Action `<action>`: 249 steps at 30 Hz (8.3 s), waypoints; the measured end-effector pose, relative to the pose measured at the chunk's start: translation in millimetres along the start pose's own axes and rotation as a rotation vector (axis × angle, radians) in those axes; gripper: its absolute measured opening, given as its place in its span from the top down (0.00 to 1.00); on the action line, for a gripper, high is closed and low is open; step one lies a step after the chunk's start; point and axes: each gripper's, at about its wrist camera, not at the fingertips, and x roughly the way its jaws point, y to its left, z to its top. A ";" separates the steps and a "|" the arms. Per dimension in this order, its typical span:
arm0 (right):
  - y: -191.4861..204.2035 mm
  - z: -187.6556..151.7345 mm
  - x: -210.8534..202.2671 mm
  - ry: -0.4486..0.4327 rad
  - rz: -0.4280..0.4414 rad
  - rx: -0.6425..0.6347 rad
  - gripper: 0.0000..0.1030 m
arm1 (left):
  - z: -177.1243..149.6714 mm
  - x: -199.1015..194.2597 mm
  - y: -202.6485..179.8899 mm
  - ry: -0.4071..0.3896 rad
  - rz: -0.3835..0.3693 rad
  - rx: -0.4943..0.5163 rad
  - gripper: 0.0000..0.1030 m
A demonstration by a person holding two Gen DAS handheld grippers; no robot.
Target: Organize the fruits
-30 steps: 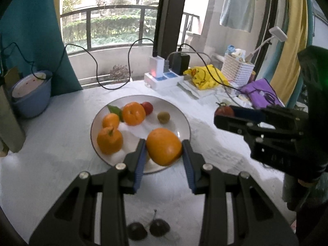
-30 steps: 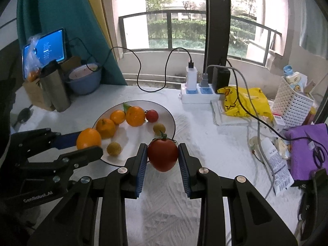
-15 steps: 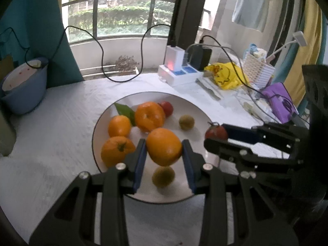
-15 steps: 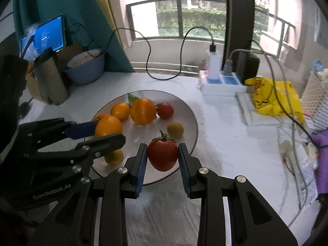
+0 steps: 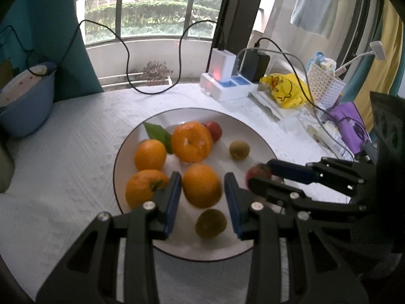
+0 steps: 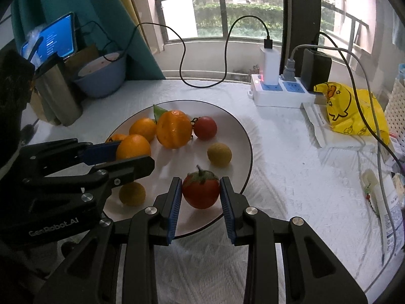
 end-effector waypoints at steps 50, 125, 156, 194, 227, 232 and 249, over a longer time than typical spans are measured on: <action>81.8 -53.1 -99.0 -0.088 -0.049 -0.051 0.67 | -93.2 -129.5 -3.5 -0.119 -0.003 0.012 0.55; 73.1 -88.3 -55.9 0.025 0.078 0.027 0.70 | -119.6 -72.2 7.1 0.039 0.020 0.020 0.55; 10.1 -34.0 -65.0 -0.066 0.056 0.043 0.70 | -56.5 -60.1 -29.1 -0.023 -0.028 0.083 0.71; 0.3 -10.3 -30.8 -0.057 0.057 0.041 0.69 | -32.9 -22.7 -17.6 0.014 -0.039 0.009 0.55; 74.3 -70.1 -122.1 -0.112 -0.043 0.009 0.60 | -110.9 -156.2 -16.9 -0.157 -0.037 0.008 0.27; 86.0 -77.1 -138.5 -0.127 -0.062 -0.009 0.60 | -124.0 -172.6 -20.2 -0.178 -0.044 0.002 0.25; 124.1 -95.0 -217.3 -0.252 -0.122 -0.052 0.60 | -142.2 -245.1 -29.9 -0.311 0.032 0.044 0.12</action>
